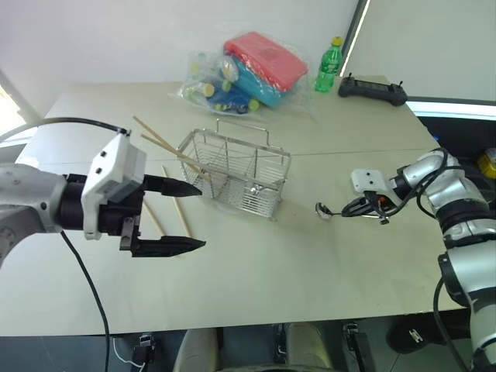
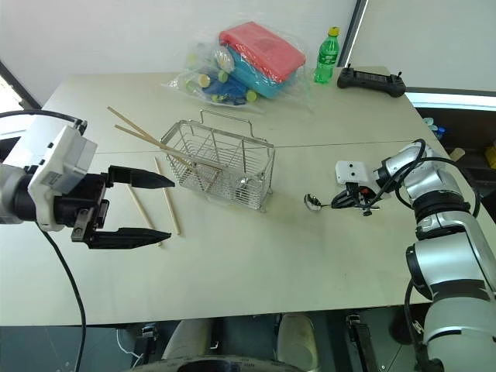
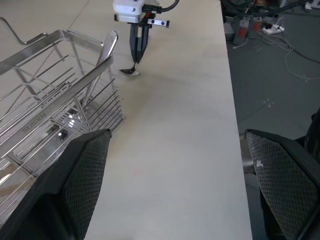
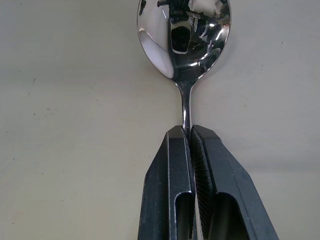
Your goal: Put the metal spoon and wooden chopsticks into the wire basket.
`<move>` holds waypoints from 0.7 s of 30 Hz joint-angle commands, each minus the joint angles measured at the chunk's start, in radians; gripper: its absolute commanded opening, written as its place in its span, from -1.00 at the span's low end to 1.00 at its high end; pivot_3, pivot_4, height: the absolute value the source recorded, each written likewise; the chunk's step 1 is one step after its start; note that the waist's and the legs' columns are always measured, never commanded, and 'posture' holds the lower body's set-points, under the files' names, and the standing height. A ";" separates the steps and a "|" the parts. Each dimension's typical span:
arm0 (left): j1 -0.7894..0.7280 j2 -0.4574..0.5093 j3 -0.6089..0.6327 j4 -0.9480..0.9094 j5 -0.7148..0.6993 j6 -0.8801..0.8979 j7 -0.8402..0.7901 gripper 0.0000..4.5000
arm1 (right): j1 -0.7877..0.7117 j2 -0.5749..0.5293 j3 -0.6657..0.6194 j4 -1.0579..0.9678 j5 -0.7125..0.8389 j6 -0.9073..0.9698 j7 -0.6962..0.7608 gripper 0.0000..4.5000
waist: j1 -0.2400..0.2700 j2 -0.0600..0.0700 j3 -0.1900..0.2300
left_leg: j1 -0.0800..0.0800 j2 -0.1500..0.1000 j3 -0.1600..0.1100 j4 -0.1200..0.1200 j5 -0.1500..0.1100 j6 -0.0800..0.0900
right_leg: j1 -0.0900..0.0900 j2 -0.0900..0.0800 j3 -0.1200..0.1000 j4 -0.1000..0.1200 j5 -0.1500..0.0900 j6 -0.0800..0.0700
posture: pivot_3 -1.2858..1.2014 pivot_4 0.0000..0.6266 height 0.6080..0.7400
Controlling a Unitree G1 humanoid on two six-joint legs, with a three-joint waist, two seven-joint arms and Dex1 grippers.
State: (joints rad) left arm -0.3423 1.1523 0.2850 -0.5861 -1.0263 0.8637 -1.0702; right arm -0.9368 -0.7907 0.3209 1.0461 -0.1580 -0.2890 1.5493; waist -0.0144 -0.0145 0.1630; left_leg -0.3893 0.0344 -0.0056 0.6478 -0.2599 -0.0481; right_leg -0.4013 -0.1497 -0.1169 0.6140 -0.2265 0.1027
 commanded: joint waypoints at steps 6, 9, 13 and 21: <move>-0.061 -0.006 -0.022 0.052 0.046 -0.043 -0.005 1.00 | 0.213 -0.131 -0.053 -0.513 0.323 0.200 0.065 -0.97 | 0.005 0.001 0.001 | 0.000 0.000 0.000 0.000 0.000 0.000 | 0.000 0.000 0.000 0.000 0.000 0.000 | 0.03 -0.52 0.06; -0.096 -0.015 -0.021 0.086 0.050 -0.042 0.013 1.00 | 0.337 -0.175 -0.184 -0.843 0.496 0.461 0.038 -0.97 | 0.005 0.002 0.002 | 0.000 0.000 0.000 0.000 0.000 0.000 | 0.000 0.000 0.000 0.000 0.000 0.000 | 0.03 -0.52 0.06; -0.119 -0.015 -0.019 0.127 0.083 -0.060 0.005 1.00 | 0.432 -0.184 -0.352 -1.129 0.694 0.743 -0.105 -0.97 | 0.004 0.001 0.002 | 0.001 0.000 0.000 0.000 0.000 0.000 | 0.000 0.000 0.000 0.000 -0.002 0.003 | 0.03 -0.52 0.06; -0.160 -0.055 -0.060 0.197 0.145 -0.113 -0.026 1.00 | 0.277 -0.013 -0.543 -1.390 1.026 1.094 -0.554 -0.97 | 0.006 0.000 0.002 | 0.000 0.000 0.000 0.000 0.000 0.000 | -0.001 0.000 0.000 -0.001 -0.003 0.000 | 0.03 -0.52 0.06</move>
State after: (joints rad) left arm -0.4836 1.1017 0.2200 -0.3932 -0.8944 0.7742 -1.0877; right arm -0.6153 -0.8208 -0.1731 -0.3028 0.8010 0.7694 1.0815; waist -0.0085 -0.0144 0.1647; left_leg -0.3898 0.0346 -0.0059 0.6474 -0.2601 -0.0480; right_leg -0.4023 -0.1501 -0.1170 0.6134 -0.2295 0.1029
